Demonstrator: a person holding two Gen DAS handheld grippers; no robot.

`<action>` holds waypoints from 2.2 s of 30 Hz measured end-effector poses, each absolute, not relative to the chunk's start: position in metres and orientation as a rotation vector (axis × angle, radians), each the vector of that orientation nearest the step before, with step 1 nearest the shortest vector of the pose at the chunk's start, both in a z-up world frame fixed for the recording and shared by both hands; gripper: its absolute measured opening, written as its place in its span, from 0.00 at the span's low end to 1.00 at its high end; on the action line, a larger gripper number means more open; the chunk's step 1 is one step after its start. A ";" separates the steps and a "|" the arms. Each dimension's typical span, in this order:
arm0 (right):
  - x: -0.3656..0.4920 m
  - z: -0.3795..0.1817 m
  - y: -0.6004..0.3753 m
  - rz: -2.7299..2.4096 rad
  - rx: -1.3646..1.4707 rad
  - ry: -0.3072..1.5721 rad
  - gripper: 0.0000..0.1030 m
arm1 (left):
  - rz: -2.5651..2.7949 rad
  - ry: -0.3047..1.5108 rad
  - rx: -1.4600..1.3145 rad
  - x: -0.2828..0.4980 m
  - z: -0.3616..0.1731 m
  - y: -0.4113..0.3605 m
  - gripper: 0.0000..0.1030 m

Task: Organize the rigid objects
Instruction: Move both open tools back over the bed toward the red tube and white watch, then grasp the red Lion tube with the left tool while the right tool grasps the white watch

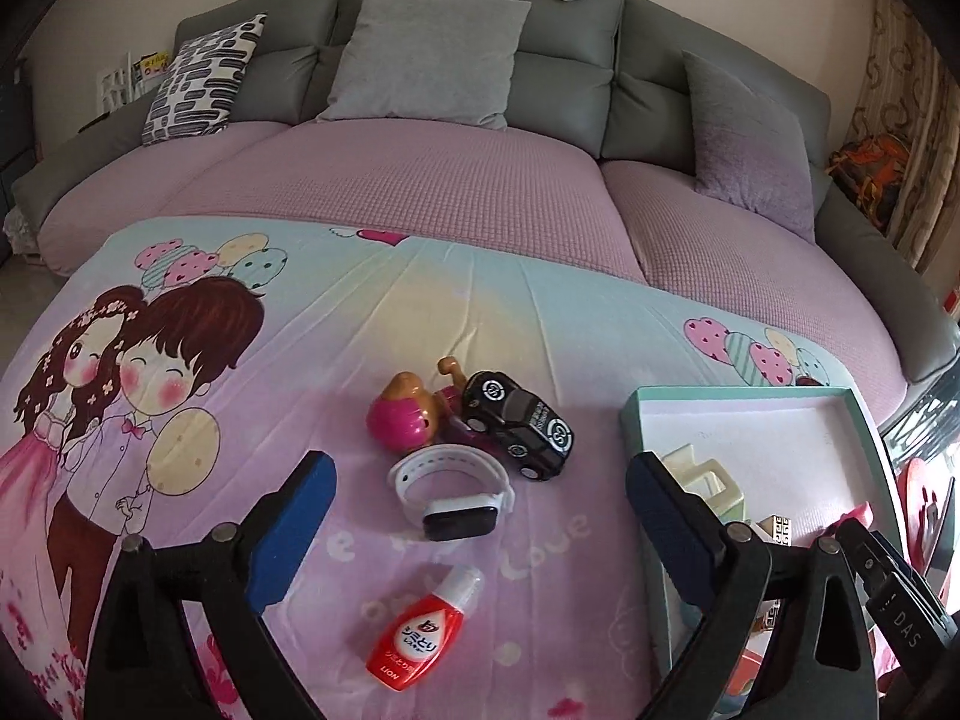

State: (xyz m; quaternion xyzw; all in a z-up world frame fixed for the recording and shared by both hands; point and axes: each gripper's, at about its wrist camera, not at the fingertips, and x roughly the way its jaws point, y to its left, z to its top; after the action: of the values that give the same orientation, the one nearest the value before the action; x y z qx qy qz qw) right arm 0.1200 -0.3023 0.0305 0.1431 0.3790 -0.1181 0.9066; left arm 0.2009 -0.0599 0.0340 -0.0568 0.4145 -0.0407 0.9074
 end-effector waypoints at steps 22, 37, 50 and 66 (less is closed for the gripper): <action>0.150 0.020 -0.213 -0.052 0.166 0.801 1.00 | 0.107 0.847 -0.250 0.198 0.021 0.013 0.95; 0.164 0.019 -0.166 0.048 0.163 0.799 1.00 | 0.149 0.889 -0.241 0.186 0.008 0.045 0.95; 0.163 0.021 -0.181 -0.018 0.208 0.771 1.00 | -0.059 1.078 -0.093 0.191 -0.020 0.008 0.95; 0.164 0.019 -0.185 -0.022 0.225 0.780 1.00 | -0.170 1.124 -0.050 0.188 -0.030 -0.014 0.76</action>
State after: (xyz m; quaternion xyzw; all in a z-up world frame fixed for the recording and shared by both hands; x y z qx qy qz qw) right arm 0.1641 -0.1847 0.0191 0.1096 0.3792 -0.0109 0.9187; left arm 0.1879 -0.0137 -0.0298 -0.0239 0.5321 -0.0804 0.8425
